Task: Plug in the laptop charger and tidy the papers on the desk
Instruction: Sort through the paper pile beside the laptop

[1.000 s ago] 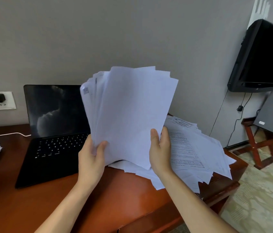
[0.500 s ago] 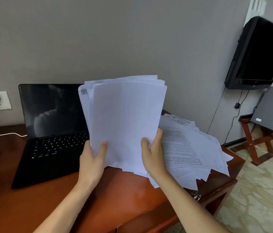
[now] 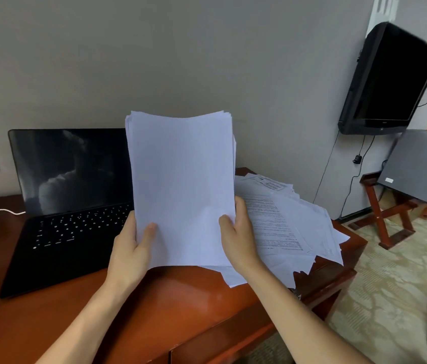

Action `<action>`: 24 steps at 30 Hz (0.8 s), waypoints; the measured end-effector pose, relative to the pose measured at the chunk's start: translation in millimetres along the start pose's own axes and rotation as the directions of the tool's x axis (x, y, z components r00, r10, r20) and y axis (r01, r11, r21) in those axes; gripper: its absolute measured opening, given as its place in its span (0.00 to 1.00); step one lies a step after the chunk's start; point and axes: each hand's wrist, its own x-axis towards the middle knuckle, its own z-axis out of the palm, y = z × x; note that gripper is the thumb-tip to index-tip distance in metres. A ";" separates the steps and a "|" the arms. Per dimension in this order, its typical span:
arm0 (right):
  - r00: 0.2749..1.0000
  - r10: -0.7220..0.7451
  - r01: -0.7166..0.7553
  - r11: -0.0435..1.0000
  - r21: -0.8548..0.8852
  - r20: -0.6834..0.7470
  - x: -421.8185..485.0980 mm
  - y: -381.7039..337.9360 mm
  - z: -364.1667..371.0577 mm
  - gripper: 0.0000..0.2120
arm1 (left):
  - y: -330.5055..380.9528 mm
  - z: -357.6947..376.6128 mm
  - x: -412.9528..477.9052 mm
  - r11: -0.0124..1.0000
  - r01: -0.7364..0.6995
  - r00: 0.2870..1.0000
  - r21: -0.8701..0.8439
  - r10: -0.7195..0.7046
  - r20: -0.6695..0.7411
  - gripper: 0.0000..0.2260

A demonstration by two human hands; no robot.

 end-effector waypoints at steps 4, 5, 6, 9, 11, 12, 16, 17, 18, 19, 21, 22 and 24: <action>0.988 0.125 -0.124 0.992 -0.014 0.091 4.7 6.5 -17.6 0.20 | -4.9 6.5 0.2 0.996 0.062 0.997 0.067 -0.065 0.040 0.20; 0.982 0.153 -0.149 0.988 -0.039 0.110 5.0 10.1 -22.4 0.19 | -6.3 7.2 1.3 0.995 0.078 0.997 0.062 -0.080 0.024 0.19; 0.979 0.172 -0.164 0.983 -0.079 0.110 5.8 15.5 -27.9 0.17 | -8.1 6.9 2.6 0.994 0.090 0.996 0.062 -0.091 0.011 0.17; 0.987 0.140 -0.109 0.946 -0.305 0.082 7.0 33.4 -52.1 0.15 | -13.1 3.2 6.7 0.990 0.128 0.991 0.065 -0.126 -0.037 0.17; 0.984 0.120 -0.018 0.797 -0.604 0.129 5.5 46.8 -71.6 0.20 | -18.2 -1.0 10.1 0.983 0.165 0.985 0.075 -0.159 -0.071 0.17; 0.968 0.170 0.015 0.690 -0.724 0.183 2.2 51.2 -80.1 0.27 | -20.2 -2.7 11.6 0.979 0.183 0.981 0.087 -0.176 -0.085 0.17; 0.931 0.244 0.103 0.540 -0.836 0.272 -8.9 64.6 -91.6 0.39 | -23.7 -7.7 15.0 0.967 0.231 0.968 0.110 -0.217 -0.122 0.16; 0.942 0.205 0.125 0.523 -0.843 0.267 -10.1 64.1 -90.7 0.38 | -23.4 -8.6 15.3 0.965 0.237 0.967 0.114 -0.222 -0.126 0.17; 0.947 0.178 0.146 0.500 -0.853 0.266 -11.0 63.2 -89.7 0.36 | -23.6 -9.6 15.8 0.963 0.244 0.965 0.116 -0.229 -0.129 0.17; 0.948 0.163 0.168 0.472 -0.866 0.272 -11.6 61.7 -88.5 0.35 | -23.9 -10.9 16.1 0.961 0.252 0.963 0.115 -0.236 -0.133 0.17; 0.946 0.161 0.187 0.438 -0.879 0.282 -13.5 61.1 -87.7 0.33 | -24.4 -13.3 16.7 0.958 0.268 0.957 0.105 -0.252 -0.141 0.17; 0.946 0.156 0.192 0.439 -0.878 0.285 -14.2 60.6 -88.2 0.32 | -25.0 -14.0 17.2 0.957 0.274 0.955 0.099 -0.259 -0.147 0.18; 0.949 0.139 0.186 0.475 -0.860 0.282 -13.9 59.2 -89.4 0.28 | -25.2 -14.8 18.1 0.956 0.280 0.951 0.086 -0.265 -0.158 0.18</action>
